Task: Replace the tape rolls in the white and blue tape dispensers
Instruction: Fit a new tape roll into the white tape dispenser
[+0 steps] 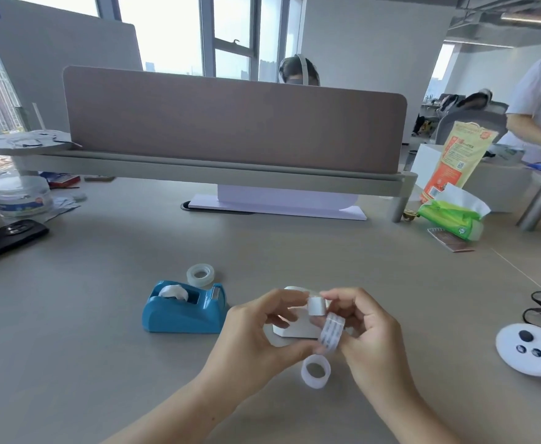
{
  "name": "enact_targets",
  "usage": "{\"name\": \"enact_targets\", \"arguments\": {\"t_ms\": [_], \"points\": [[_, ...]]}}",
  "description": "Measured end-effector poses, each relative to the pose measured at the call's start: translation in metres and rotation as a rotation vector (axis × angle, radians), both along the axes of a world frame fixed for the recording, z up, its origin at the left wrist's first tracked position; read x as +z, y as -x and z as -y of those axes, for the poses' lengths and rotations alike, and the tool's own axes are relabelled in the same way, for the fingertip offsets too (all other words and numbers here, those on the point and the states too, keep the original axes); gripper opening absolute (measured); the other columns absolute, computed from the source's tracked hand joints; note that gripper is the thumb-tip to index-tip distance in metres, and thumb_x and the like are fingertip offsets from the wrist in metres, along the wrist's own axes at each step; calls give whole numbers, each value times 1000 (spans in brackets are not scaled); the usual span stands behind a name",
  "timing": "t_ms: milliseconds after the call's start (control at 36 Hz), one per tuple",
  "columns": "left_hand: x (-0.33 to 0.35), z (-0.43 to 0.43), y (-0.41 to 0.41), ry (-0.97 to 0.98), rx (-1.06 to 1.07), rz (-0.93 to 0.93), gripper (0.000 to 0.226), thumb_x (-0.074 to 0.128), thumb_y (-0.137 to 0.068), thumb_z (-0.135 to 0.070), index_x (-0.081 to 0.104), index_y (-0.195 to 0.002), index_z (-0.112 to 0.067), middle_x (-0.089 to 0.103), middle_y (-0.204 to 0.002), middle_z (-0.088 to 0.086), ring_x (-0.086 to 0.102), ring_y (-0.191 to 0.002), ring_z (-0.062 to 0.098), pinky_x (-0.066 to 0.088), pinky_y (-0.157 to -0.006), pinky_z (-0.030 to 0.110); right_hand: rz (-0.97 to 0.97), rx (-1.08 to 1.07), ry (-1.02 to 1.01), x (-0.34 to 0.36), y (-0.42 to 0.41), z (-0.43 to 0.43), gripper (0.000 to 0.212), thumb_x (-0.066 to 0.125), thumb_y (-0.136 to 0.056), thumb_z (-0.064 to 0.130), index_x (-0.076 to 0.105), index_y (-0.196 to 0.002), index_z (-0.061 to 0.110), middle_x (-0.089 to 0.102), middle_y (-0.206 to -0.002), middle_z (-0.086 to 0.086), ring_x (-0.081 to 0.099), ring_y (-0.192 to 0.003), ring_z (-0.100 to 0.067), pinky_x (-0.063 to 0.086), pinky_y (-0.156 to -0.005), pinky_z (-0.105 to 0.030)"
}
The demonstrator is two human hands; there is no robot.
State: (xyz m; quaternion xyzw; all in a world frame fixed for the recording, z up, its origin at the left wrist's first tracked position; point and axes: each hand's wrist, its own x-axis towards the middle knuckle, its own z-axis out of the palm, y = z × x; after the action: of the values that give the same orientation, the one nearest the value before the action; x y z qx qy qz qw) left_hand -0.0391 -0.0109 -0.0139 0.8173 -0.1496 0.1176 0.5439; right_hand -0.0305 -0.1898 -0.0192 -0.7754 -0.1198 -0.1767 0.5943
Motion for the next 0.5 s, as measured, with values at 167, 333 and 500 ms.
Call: {"name": "enact_targets", "arguments": {"t_ms": [167, 333, 500], "points": [[0, 3, 2, -29, 17, -26, 71, 95, -51, -46, 63, -115, -48, 71, -89, -19, 67, -87, 5, 53, -82, 15, -7, -60, 66, -1, 1, -8, 50, 73, -72, -12, 69, -91, 34, 71, -76, 1, 72, -74, -23, 57, -66, -40], [-2, 4, 1, -43, 48, -27, 62, 93, -56, -42, 67, -112, -47, 72, -83, -16, 68, -86, 3, 55, -82, 17, -22, -63, 83, 0, 2, -8, 43, 76, -72, -8, 70, -88, 32, 71, -76, 4, 63, -63, -10, 52, -60, -21], [-4, -1, -2, -8, 66, -35, 50, 91, -63, -34, 74, -110, -39, 77, -88, -13, 71, -86, 1, 57, -85, 21, -45, -37, 47, 2, 2, -8, 31, 75, -77, 0, 72, -85, 29, 74, -74, 9, 67, -66, -10, 54, -64, -21]]}}
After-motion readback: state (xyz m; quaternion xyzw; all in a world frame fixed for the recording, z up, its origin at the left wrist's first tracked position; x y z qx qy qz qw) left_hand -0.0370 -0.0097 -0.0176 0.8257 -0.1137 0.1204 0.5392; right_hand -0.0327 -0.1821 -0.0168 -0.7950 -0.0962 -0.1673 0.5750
